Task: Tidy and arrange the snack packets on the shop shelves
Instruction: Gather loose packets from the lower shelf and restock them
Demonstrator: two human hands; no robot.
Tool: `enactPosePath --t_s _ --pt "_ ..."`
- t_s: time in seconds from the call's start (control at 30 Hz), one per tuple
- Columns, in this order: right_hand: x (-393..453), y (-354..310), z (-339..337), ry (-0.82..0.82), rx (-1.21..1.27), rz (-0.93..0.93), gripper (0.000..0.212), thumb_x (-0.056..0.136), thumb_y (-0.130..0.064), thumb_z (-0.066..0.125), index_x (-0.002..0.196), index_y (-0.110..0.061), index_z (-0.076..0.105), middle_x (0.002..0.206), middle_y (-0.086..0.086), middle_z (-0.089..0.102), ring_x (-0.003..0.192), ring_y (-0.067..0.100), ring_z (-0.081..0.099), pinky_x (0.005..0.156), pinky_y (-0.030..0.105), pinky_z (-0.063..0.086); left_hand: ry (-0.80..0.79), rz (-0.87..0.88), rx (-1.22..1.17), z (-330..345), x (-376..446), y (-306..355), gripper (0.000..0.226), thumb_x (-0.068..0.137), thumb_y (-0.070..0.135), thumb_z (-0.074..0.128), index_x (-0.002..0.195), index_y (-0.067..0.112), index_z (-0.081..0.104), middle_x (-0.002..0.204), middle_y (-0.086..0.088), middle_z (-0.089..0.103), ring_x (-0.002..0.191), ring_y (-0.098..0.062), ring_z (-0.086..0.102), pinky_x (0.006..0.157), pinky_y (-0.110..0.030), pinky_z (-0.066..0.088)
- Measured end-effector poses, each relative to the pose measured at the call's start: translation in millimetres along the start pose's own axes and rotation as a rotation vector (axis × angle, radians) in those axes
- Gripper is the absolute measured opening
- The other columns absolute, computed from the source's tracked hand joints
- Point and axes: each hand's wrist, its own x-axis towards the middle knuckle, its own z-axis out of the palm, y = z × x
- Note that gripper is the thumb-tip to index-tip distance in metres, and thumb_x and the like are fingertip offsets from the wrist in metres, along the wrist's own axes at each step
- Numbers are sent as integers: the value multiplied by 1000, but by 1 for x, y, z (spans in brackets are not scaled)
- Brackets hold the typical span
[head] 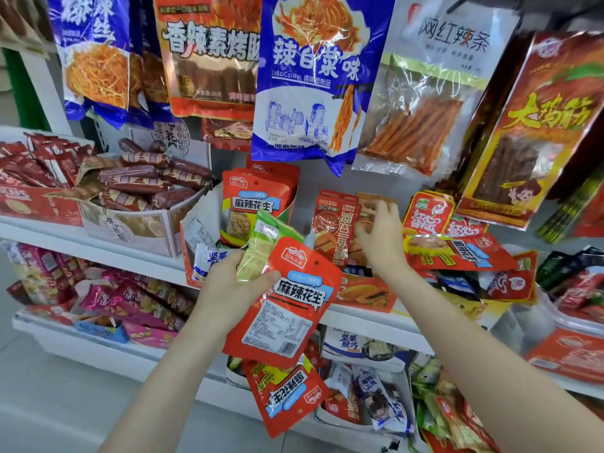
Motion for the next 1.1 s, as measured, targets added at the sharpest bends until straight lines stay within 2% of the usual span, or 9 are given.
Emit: enactPosePath --t_s 0.23,0.33,0.47,0.57,0.73,0.77,0.83,0.97,1.1 --pt "-73 -15 -73 -790 512 94 13 81 -6 66 91 -14 66 85 -8 69 74 0 65 62 15 52 -152 -29 -241 12 -10 -3 11 84 22 64 94 25 65 86 0 74 75 -17 70 68 -34 55" --pt "-71 5 -96 -693 468 55 19 80 5 63 83 -13 69 83 -3 66 63 -2 61 55 12 46 -101 -2 -215 14 -11 -7 8 89 23 57 91 26 64 86 5 72 80 -13 67 64 -30 56" --pt "-61 21 -128 -618 294 -62 50 81 16 55 58 -27 68 111 -6 55 102 -2 54 77 10 46 -126 -19 -168 13 -10 -7 6 90 20 57 90 23 63 90 0 71 77 -14 68 59 -28 57" --pt "-59 22 -142 -575 192 -52 50 85 18 40 66 -19 66 93 1 65 86 19 56 69 14 45 -159 -23 -146 16 -11 -7 7 90 20 58 93 22 63 89 0 71 72 -13 68 52 -23 55" --pt "-59 19 -157 -639 749 234 15 66 -21 64 67 -8 71 78 15 70 74 26 68 60 24 55 -204 50 -87 10 -12 -6 5 89 20 58 91 20 63 81 2 71 66 -14 67 51 -25 55" --pt "-62 17 -160 -686 753 228 32 59 -37 76 73 -9 72 83 17 71 80 28 69 64 27 57 -205 83 -59 9 -13 -5 4 88 19 59 89 20 62 77 5 71 65 -13 67 53 -28 57" --pt "-63 9 -168 -623 660 168 46 61 -49 78 82 -9 66 89 11 71 86 29 69 67 28 57 -183 178 15 5 -16 -4 5 88 18 60 84 20 61 70 12 69 62 -6 66 54 -24 56" --pt "-44 -28 -178 -400 417 -48 11 81 -1 63 87 -7 56 93 7 69 76 20 70 62 25 57 -2 291 80 -5 -13 -8 11 86 16 62 79 25 61 67 10 67 57 1 61 48 -14 47" --pt "-83 -17 -132 -684 -269 -288 37 82 -34 65 117 -25 54 118 -10 57 101 4 56 88 23 47 68 277 173 -11 -10 -21 15 88 17 59 74 23 55 71 0 62 61 -12 60 50 -16 48"
